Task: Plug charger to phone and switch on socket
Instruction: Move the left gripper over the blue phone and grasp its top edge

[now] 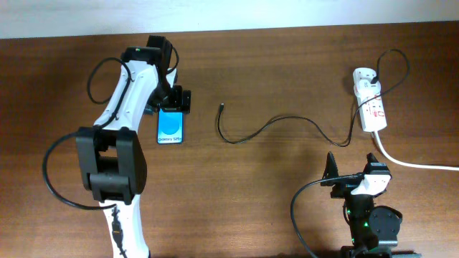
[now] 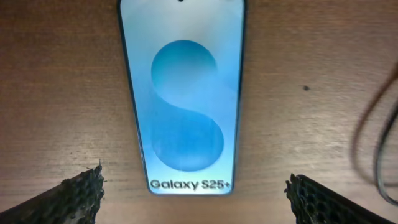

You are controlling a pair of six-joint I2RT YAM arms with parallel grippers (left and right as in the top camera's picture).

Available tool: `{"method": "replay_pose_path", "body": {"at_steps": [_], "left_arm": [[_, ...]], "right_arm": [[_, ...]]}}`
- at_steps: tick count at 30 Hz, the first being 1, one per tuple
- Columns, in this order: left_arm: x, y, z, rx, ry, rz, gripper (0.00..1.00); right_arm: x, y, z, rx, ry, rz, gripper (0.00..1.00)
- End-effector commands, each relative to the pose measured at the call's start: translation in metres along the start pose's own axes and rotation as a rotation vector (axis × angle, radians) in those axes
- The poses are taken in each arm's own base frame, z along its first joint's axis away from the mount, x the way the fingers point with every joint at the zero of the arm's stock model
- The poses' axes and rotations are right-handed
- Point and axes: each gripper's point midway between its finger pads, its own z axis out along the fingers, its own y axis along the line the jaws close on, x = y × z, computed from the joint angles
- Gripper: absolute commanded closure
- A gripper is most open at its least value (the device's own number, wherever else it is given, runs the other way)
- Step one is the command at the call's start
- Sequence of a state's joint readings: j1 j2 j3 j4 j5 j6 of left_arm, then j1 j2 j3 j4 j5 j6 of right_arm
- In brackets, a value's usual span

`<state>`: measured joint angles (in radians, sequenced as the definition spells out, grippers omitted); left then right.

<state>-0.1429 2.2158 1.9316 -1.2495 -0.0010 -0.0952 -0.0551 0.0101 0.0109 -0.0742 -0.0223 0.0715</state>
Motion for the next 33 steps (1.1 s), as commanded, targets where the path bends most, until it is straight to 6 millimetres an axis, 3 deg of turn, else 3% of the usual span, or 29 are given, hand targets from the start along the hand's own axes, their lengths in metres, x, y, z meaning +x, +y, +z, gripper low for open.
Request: {"method": "replay_pose_path", "body": {"at_steps": [1,3,6,9,17,24,29,33], "left_arm": [[-0.002,-0.010,-0.014,0.067,0.008,0.006,0.00],[-0.001,-0.010,-0.004,0.066,0.028,0.006,0.00],[0.003,-0.008,0.046,0.046,0.123,0.002,0.00],[0.004,-0.002,0.062,0.007,0.148,-0.034,0.00],[-0.001,0.005,0.066,-0.037,0.127,-0.050,0.00],[-0.019,0.003,0.043,-0.027,0.070,0.035,0.00],[-0.018,0.006,0.059,-0.041,0.095,0.088,0.03],[-0.022,0.015,0.059,-0.079,0.079,0.084,0.02]], "right_arm": [[0.002,0.001,0.000,0.000,0.003,-0.001,0.02],[0.002,0.001,0.000,0.000,0.003,-0.001,0.02],[0.002,0.001,0.000,0.000,0.003,-0.001,0.02],[0.002,0.001,0.000,-0.001,0.003,-0.001,0.02],[0.002,0.001,0.000,-0.001,0.003,-0.001,0.02],[0.002,0.001,0.000,-0.001,0.003,-0.001,0.02],[0.002,0.001,0.000,0.000,0.003,-0.001,0.02],[0.002,0.001,0.000,-0.001,0.003,-0.001,0.02]]}}
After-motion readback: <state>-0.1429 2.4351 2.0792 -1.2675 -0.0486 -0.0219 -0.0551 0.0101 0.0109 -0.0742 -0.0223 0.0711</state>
